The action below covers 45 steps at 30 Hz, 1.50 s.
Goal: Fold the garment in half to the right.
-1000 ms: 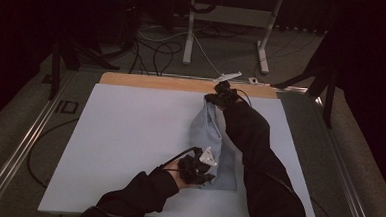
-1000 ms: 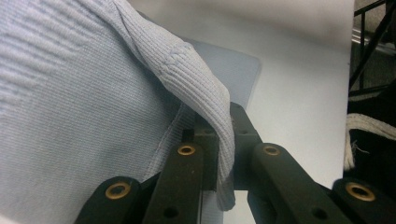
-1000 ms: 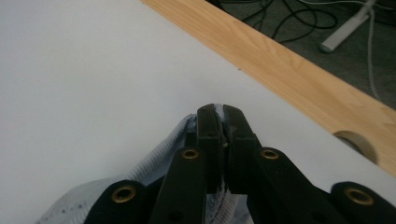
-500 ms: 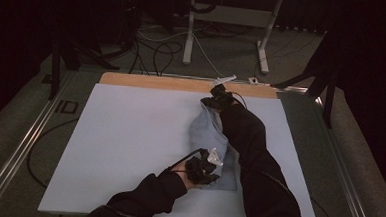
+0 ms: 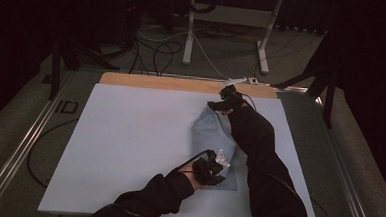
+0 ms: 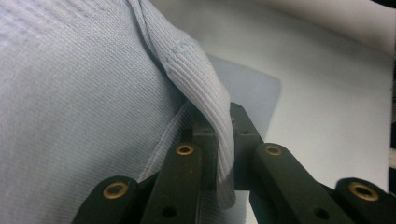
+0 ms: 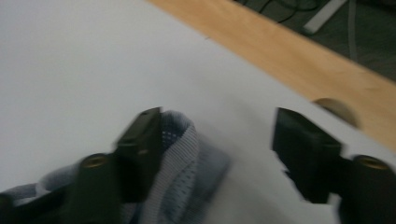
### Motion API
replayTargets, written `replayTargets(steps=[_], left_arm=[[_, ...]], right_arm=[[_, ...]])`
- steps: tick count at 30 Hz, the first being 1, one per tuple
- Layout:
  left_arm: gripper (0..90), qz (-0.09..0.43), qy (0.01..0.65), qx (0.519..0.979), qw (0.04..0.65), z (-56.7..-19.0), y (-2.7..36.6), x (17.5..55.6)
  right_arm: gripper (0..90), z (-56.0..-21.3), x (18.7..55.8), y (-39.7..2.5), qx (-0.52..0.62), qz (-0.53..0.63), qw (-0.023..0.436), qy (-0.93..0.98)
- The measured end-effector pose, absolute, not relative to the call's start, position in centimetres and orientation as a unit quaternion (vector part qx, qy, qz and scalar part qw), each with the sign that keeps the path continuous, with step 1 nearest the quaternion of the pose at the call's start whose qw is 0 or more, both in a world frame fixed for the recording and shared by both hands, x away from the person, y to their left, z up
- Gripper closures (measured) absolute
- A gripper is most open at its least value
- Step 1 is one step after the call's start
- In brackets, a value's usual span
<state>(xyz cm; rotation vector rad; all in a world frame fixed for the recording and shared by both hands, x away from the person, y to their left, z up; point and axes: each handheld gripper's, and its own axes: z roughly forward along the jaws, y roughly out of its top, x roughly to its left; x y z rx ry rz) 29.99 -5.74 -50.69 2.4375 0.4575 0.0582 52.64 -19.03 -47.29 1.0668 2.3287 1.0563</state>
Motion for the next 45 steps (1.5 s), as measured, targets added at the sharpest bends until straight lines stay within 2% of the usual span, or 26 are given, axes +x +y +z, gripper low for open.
replayTargets(steps=[1, 2, 6, 13, 21, 31, 40, 45], left_arm=[[83.3, 0.018, 0.173, 0.929, 0.325, -50.7, -5.9, 29.9], [79.0, 0.015, 0.169, 0.93, 0.325, -50.7, -6.1, 29.9], [72.5, 0.003, 0.16, 0.932, 0.326, -50.8, -6.8, 29.6], [59.3, -0.015, 0.144, 0.927, 0.345, -50.1, -6.8, 29.1], [48.3, -0.005, 0.129, 0.926, 0.356, -49.3, -6.4, 28.3], [25.3, -0.019, 0.122, 0.912, 0.392, -47.7, -4.0, 28.5], [14.8, -0.018, 0.114, 0.907, 0.404, -46.6, -2.6, 28.8], [2.7, -0.014, 0.12, 0.91, 0.397, -46.2, -1.0, 29.1]], right_arm=[[18.2, -47.3, 52.6, -19.0, 0.378, 0.375, 0.184, 0.826], [10.4, -46.9, 52.6, -19.9, 0.383, 0.381, 0.167, 0.825], [9.5, -46.4, 52.0, -20.9, 0.388, 0.388, 0.174, 0.818], [9.5, -46.4, 50.6, -22.3, 0.39, 0.404, 0.165, 0.811], [9.6, -46.1, 49.5, -22.5, 0.381, 0.408, 0.172, 0.812], [9.6, -45.9, 49.0, -21.9, 0.369, 0.413, 0.168, 0.815], [9.6, -45.7, 48.9, -21.3, 0.36, 0.416, 0.161, 0.819], [9.6, -45.6, 48.7, -21.3, 0.361, 0.423, 0.168, 0.814]])
